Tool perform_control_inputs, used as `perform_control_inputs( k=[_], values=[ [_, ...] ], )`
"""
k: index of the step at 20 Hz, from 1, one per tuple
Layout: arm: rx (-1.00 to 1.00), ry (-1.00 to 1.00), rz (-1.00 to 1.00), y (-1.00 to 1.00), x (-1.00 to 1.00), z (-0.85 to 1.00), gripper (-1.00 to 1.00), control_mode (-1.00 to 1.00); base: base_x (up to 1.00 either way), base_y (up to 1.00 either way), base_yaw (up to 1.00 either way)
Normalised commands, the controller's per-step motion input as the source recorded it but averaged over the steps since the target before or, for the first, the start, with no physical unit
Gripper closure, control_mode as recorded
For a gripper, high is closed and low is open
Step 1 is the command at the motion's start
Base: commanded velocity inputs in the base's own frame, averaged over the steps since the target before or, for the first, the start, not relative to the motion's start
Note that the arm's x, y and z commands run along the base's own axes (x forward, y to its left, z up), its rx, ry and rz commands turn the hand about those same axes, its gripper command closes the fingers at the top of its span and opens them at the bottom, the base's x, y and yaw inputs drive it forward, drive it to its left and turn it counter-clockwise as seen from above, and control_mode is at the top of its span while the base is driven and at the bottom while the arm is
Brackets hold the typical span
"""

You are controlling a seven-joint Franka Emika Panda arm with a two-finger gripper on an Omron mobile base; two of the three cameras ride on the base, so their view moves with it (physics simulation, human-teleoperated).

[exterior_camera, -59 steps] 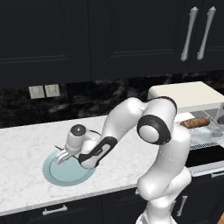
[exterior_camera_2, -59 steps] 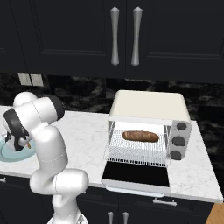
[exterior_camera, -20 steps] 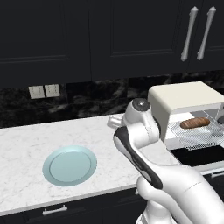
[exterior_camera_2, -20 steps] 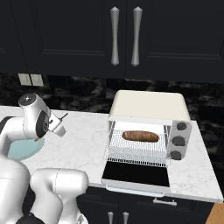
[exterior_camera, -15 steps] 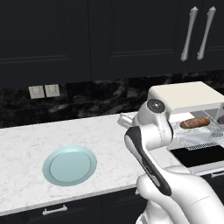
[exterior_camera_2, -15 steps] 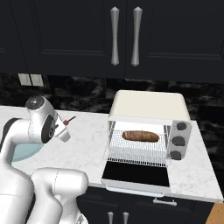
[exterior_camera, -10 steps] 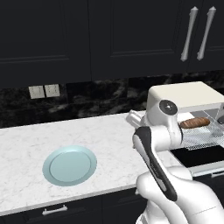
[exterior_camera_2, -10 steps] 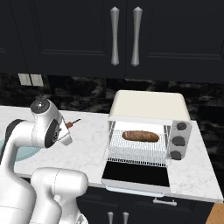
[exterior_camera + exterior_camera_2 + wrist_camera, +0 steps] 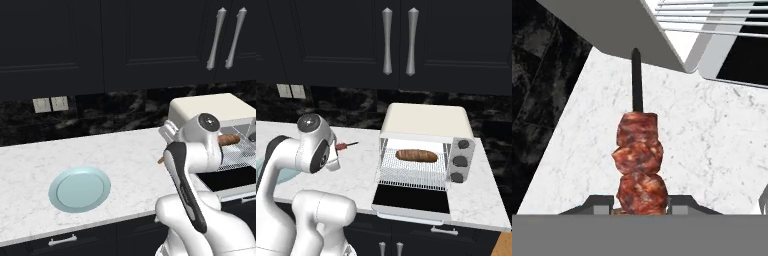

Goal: Pick up the kebab skewer and baguette bread, and place them inside the toaster oven. Close the toaster oven door and start by setting the timer.

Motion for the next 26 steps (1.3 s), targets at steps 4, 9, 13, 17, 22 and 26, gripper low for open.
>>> perform_control_inputs(
  k=[4,9,13,17,22,26],
  values=[
    [0.01,-0.02,-0.17,-0.32,-0.03,0.01,1.00,-1.00,0.00,0.00,0.00],
    [0.01,-0.01,-0.14,-0.53,-0.34,0.00,1.00,-1.00,0.00,0.00,0.00],
    [0.05,0.00,-0.11,-0.65,-0.34,0.00,1.00,-1.00,0.00,0.00,0.00],
    [0.09,-0.06,-0.09,-0.87,-0.08,0.00,1.00,-1.00,0.00,0.00,0.00],
    [0.09,-0.04,-0.07,-0.94,0.03,0.00,1.00,-1.00,0.00,0.00,0.00],
    [0.04,-0.02,-0.07,-0.84,0.14,0.00,1.00,-1.00,0.00,0.00,0.00]
  ],
)
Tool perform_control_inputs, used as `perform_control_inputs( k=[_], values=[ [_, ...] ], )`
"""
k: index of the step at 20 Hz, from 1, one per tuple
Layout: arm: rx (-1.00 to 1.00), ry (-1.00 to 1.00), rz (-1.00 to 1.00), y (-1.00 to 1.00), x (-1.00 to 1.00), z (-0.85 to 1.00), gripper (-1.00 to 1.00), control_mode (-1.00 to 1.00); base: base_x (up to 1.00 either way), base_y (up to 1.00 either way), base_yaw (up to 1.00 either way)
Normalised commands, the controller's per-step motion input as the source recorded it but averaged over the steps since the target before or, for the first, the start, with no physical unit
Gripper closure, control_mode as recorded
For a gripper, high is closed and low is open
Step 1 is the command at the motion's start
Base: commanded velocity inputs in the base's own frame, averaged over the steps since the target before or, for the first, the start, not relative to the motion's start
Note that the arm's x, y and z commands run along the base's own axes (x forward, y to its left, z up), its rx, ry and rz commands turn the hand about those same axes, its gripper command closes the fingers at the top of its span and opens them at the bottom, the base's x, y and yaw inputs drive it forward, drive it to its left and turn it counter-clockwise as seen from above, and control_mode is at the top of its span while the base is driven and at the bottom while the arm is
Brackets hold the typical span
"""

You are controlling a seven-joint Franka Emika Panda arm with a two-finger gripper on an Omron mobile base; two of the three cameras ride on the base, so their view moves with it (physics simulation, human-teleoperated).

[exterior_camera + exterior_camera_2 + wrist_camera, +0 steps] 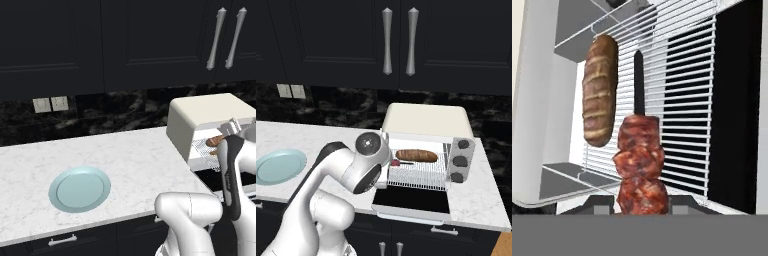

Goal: Pick up the kebab skewer and baguette bread, and place them inside the toaster oven. Close the toaster oven door and start by setting the timer.

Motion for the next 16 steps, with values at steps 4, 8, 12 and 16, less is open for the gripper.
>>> perform_control_inputs(
  k=[4,8,12,16],
  values=[
    [0.01,-0.04,-0.04,-0.67,0.20,0.00,1.00,-1.00,0.00,0.00,0.00],
    [0.00,-0.05,-0.02,-0.53,0.22,0.00,1.00,-1.00,0.00,0.00,0.00],
    [0.00,-0.04,0.00,-0.46,0.25,-0.01,1.00,-1.00,0.00,0.00,0.00],
    [0.00,0.00,-0.02,-0.37,0.07,-0.13,1.00,-1.00,0.00,0.00,0.00]
  ],
)
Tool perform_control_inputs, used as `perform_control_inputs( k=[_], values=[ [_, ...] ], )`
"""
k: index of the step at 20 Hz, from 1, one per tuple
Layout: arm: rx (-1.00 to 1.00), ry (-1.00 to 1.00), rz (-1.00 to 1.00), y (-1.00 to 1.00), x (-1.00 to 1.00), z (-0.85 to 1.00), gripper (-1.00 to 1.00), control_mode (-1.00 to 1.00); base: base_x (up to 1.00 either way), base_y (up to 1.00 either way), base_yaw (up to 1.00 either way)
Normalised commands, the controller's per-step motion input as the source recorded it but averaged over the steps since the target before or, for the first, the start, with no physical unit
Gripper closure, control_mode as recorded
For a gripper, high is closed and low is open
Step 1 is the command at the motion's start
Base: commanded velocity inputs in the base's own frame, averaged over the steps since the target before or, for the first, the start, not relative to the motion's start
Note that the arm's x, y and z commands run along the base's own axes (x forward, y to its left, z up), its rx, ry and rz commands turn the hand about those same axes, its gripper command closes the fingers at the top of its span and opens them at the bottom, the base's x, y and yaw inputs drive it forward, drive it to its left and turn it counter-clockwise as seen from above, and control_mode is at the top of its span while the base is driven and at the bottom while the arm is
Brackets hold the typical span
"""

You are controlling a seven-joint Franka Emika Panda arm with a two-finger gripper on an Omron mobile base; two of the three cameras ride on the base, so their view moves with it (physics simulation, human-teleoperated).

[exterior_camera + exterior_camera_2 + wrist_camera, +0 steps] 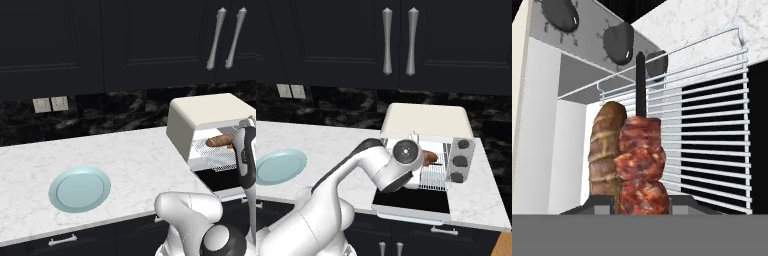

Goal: Pick up the kebab skewer and baguette bread, and place them inside the toaster oven. Close the toaster oven door and start by setting the timer.

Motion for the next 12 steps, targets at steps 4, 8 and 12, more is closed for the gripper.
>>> perform_control_inputs(
  k=[4,8,12],
  values=[
    [0.00,0.00,-0.02,-0.23,0.00,-0.29,1.00,-1.00,0.00,0.00,0.00],
    [0.00,0.00,0.00,-0.03,0.00,-0.27,1.00,-1.00,0.00,0.00,0.00],
    [0.00,0.00,0.00,0.00,0.01,-0.21,1.00,-1.00,0.00,0.00,0.00]
  ],
)
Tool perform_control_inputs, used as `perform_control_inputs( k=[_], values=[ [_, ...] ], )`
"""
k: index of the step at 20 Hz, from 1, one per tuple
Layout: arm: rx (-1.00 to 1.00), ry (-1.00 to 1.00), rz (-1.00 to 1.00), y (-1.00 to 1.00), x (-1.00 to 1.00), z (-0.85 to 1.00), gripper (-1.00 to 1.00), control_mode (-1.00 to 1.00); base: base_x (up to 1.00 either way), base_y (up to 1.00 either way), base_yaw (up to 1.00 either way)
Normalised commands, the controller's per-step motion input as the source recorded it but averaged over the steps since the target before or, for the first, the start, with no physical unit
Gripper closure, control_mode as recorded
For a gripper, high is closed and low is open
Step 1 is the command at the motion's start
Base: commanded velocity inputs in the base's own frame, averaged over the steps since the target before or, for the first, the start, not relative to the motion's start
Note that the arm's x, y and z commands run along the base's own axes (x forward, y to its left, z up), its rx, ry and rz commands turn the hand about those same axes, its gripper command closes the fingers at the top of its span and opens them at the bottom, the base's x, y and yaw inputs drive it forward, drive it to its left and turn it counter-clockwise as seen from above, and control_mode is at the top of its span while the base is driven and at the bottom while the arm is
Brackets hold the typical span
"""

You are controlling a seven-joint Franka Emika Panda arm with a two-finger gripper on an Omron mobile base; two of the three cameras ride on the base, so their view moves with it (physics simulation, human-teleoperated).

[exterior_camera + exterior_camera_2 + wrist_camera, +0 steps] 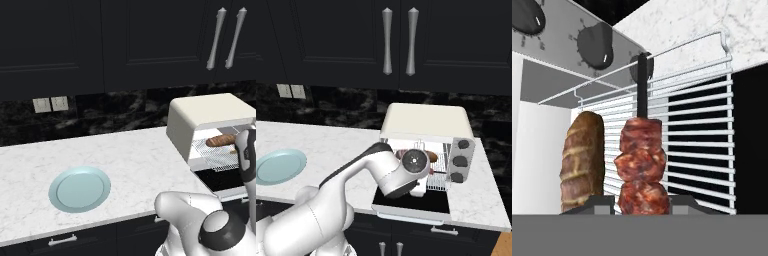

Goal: Pick up the kebab skewer and baguette bread, and place them inside the toaster oven. Close the toaster oven door and start by setting the timer.

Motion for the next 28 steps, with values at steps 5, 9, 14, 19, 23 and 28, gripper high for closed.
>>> perform_control_inputs(
  k=[5,9,14,19,23,28],
  values=[
    [0.00,0.00,0.00,0.00,0.05,-0.18,1.00,-1.00,0.00,0.00,0.00],
    [0.00,0.00,0.00,0.00,0.20,-0.04,1.00,-1.00,0.00,0.00,0.00],
    [0.00,0.00,0.00,0.00,0.24,0.00,1.00,-1.00,0.00,0.00,0.00],
    [0.00,0.00,0.00,0.00,0.25,0.00,1.00,-1.00,0.00,0.00,0.00],
    [0.00,0.00,0.00,0.00,0.23,0.00,1.00,-1.00,0.00,0.00,0.00],
    [0.00,0.00,0.00,0.00,0.20,0.00,1.00,-1.00,0.00,0.00,0.00]
  ],
)
